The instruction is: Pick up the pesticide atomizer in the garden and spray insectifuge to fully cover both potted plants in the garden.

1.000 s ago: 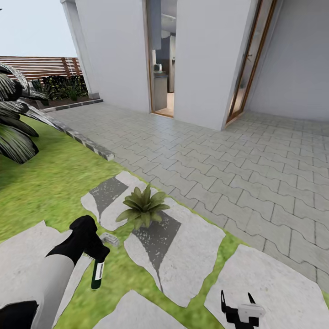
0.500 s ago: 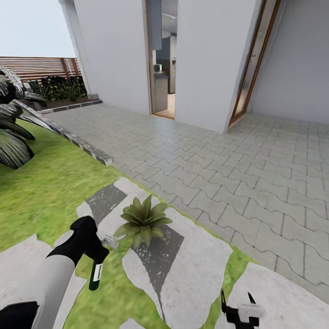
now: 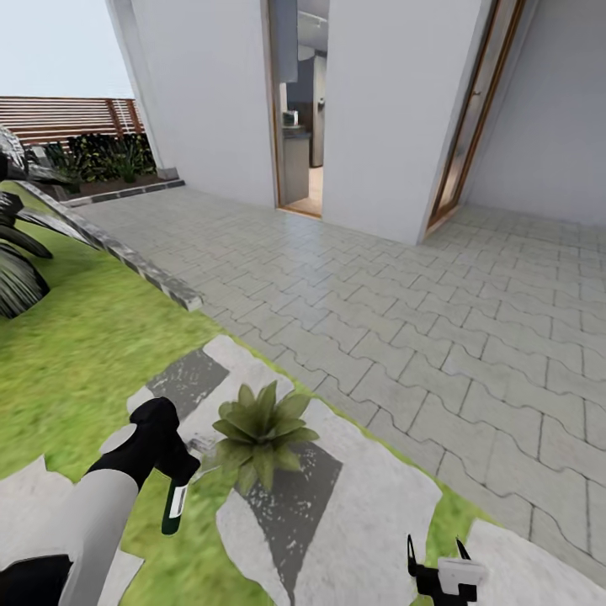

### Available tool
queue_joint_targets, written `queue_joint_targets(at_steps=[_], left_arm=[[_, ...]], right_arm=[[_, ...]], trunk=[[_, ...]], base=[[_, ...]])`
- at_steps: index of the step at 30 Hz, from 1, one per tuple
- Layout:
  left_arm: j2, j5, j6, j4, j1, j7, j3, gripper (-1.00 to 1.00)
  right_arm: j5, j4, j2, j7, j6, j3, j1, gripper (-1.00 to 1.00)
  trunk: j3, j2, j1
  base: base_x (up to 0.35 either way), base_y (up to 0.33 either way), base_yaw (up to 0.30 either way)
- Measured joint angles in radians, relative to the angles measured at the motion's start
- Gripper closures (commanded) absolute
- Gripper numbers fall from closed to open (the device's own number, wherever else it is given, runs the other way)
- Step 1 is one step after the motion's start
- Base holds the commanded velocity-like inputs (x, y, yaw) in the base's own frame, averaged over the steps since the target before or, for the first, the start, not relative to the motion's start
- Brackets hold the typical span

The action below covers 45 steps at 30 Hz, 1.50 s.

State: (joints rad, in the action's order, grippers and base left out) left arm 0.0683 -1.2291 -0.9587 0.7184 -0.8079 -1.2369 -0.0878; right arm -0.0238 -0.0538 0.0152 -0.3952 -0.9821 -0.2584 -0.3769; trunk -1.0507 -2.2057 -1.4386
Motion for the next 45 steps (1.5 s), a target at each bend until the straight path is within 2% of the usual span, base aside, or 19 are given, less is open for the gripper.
queue_joint_targets(at_steps=[7,11,12,24,29,36,41,45], left_arm=[[-0.001,0.000,0.002,-0.003,0.002,0.000,0.009,1.00],[0.000,0.004,-0.007,-0.010,0.012,-0.001,0.136,1.00],[0.001,0.003,-0.008,-0.011,0.012,-0.001,0.144,1.00],[0.001,0.013,-0.011,-0.014,0.012,-0.001,0.151,1.00],[-0.003,0.003,-0.003,-0.017,0.013,-0.059,0.154,1.00],[-0.003,-0.001,0.001,-0.040,0.017,-0.070,0.164,1.00],[-0.002,0.001,-0.002,-0.046,0.017,-0.072,0.221,1.00],[-0.007,0.001,-0.006,-0.045,0.010,-0.072,0.233,1.00]], right_arm=[[0.000,0.000,0.000,0.000,0.000,0.000,0.000,-1.00],[0.000,0.000,0.000,0.000,0.000,0.000,0.000,-1.00],[0.000,0.000,0.000,0.000,0.000,0.000,0.000,-1.00],[0.000,0.000,0.000,0.000,0.000,0.000,0.000,-1.00],[0.000,0.000,0.000,0.000,0.000,0.000,0.000,-1.00],[0.001,0.000,0.000,0.000,0.000,0.000,0.000,-1.00],[0.000,0.000,0.000,0.000,0.001,0.000,0.000,-1.00],[0.000,0.000,0.000,0.000,0.000,0.000,0.000,-1.00]], trunk=[[-0.001,0.000,0.000],[-0.001,0.000,-0.001],[-0.002,0.000,-0.001],[-0.006,0.000,0.000],[-0.006,0.000,-0.001],[-0.006,0.000,0.000],[-0.006,0.000,-0.001],[-0.006,0.000,-0.001]], base=[[0.255,0.000,0.000],[0.019,0.000,-0.019],[0.002,0.000,-0.089],[0.044,0.000,-0.021],[0.021,0.000,0.000],[0.105,0.000,0.000],[0.040,0.000,0.000],[0.002,0.000,0.000]])
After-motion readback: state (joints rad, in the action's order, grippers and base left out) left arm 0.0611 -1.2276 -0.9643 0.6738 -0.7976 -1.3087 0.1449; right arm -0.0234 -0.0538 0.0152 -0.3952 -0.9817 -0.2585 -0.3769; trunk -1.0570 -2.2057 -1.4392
